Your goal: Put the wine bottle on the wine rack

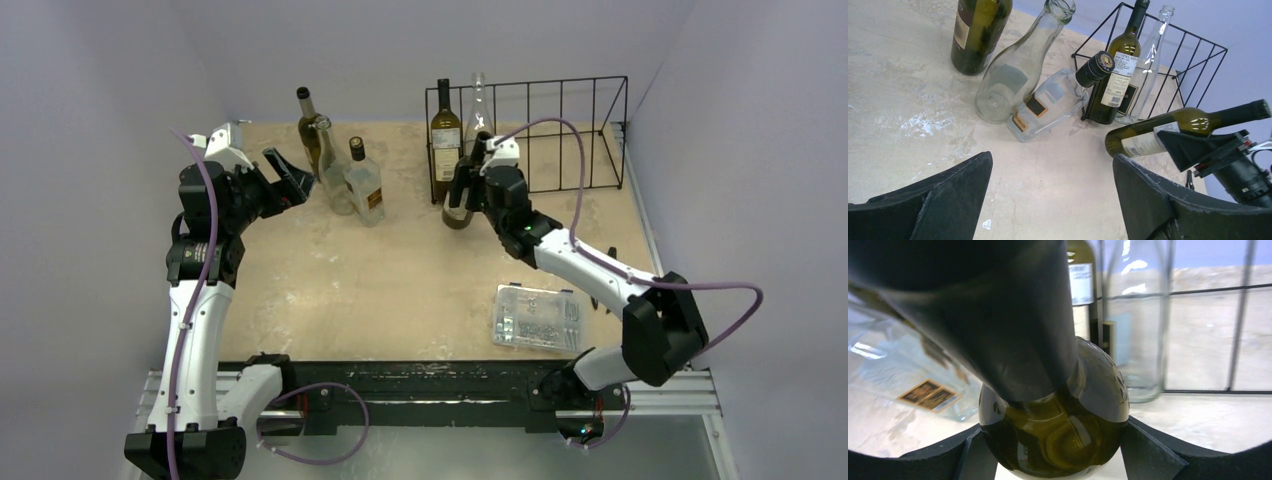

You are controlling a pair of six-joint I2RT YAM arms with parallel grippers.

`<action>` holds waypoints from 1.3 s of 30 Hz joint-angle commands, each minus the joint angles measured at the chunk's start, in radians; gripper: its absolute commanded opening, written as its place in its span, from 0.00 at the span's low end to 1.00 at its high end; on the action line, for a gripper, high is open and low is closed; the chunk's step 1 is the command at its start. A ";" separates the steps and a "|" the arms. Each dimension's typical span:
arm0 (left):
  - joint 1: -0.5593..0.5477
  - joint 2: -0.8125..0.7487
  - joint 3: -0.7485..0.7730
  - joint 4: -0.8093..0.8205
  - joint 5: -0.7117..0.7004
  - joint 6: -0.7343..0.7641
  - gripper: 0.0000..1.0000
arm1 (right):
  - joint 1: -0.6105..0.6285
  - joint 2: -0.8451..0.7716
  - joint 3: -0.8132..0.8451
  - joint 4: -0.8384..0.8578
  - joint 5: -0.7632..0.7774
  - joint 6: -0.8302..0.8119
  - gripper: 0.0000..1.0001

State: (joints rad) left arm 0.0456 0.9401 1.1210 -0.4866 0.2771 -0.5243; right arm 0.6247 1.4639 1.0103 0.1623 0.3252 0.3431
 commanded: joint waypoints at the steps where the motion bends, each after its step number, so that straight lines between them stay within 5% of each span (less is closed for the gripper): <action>1: 0.008 -0.006 0.022 0.036 0.013 -0.015 0.90 | -0.064 -0.117 -0.009 0.088 0.052 -0.038 0.00; 10: 0.008 -0.004 0.021 0.037 0.020 -0.020 0.90 | -0.207 -0.176 -0.011 0.048 0.099 -0.104 0.00; 39: 0.008 -0.021 0.015 0.041 0.001 -0.015 0.90 | -0.360 0.237 0.476 -0.190 0.085 -0.195 0.00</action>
State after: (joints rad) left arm 0.0456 0.9394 1.1210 -0.4866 0.2810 -0.5388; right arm 0.2710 1.7180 1.3811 -0.0875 0.4244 0.1596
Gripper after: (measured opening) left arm 0.901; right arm 0.800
